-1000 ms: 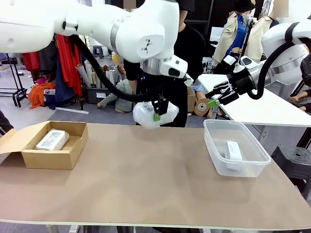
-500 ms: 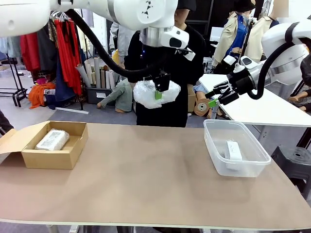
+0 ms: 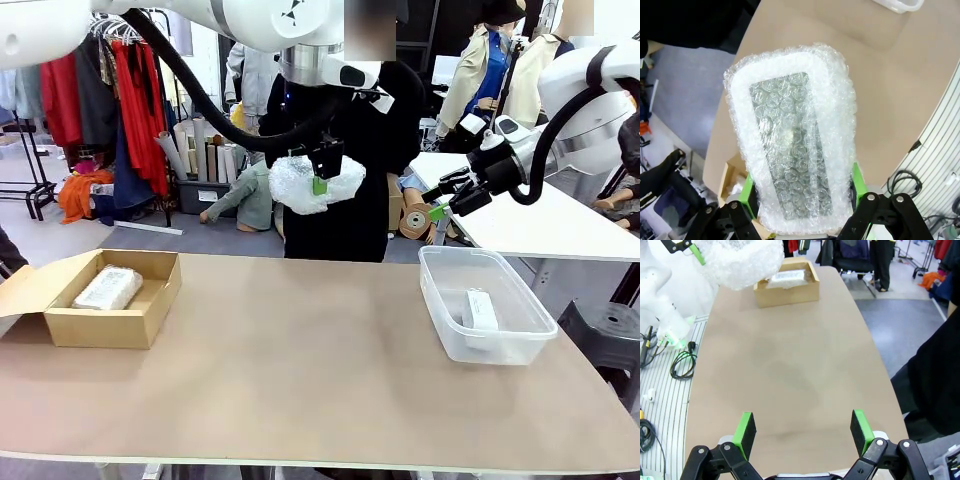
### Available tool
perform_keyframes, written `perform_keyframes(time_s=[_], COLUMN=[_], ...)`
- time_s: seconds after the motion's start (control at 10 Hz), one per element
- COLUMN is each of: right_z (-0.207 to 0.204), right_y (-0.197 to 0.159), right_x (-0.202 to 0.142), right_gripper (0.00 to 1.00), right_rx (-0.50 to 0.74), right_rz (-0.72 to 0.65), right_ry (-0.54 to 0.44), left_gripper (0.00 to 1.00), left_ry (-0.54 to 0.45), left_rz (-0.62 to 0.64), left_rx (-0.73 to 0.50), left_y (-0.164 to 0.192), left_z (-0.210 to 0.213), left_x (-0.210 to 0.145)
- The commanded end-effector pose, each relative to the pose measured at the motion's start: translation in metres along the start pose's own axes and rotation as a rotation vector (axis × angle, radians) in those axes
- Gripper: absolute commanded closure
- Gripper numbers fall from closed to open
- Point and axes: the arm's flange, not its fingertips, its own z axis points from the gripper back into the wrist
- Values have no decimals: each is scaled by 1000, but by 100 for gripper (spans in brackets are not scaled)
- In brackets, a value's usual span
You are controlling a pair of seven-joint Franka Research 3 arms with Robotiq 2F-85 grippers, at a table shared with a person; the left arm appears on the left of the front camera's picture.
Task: Separate and place wrapped and unwrapped clocks.
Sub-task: Pick up the Digital clock indicated by the person, then if the picked Digital clock is wrapped, place it in the Package Box ; if not, place it in the Organizing box.
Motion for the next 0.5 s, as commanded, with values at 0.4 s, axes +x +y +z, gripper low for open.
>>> perform_keyframes(time_s=[0.4], right_z=[1], right_y=[0], right_x=[1], right_gripper=[0], right_rx=[-3], right_rz=[9], right_ry=[6], left_gripper=[100], left_ry=[7], left_rz=[-4], left_rx=[-3], left_y=[-2], left_z=[-1], left_x=[0])
